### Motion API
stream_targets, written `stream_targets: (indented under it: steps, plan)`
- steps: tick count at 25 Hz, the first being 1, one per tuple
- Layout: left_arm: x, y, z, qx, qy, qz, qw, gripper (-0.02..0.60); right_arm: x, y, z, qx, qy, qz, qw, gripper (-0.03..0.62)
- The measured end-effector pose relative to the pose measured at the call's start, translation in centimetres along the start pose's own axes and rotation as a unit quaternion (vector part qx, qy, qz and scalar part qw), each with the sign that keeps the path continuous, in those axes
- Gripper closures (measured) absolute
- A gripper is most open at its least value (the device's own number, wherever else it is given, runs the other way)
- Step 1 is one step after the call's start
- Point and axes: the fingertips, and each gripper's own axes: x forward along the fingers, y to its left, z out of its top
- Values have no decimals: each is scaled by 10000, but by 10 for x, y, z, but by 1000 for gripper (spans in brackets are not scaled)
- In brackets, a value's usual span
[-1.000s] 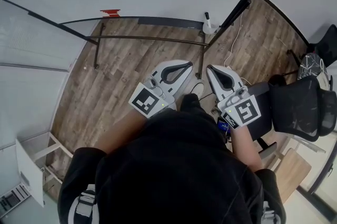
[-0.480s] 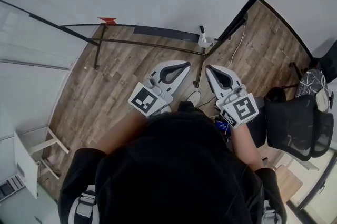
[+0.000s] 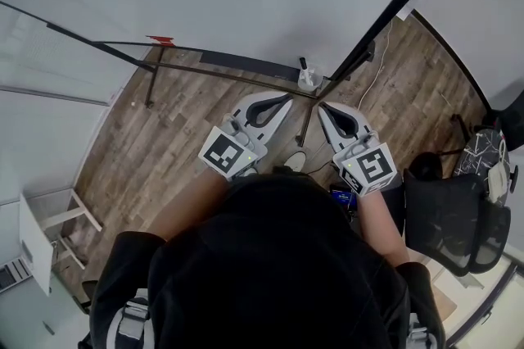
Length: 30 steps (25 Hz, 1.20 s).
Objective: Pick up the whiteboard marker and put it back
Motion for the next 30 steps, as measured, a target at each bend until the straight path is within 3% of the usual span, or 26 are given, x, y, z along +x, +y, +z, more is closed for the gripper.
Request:
stream_targets:
  steps: [8,15,30]
  plan:
    - [32,26,-19,82,47,322,9994,578,12,-38,-18,26,171,109,9998,591]
    - [42,52,-31,258,91,376,9989,578,44,-59,-42,162,542,51,9984,591]
    - [51,96,-66,191,394,-271,9987,578,111,-94,-107,423,1535,-541,9858,556]
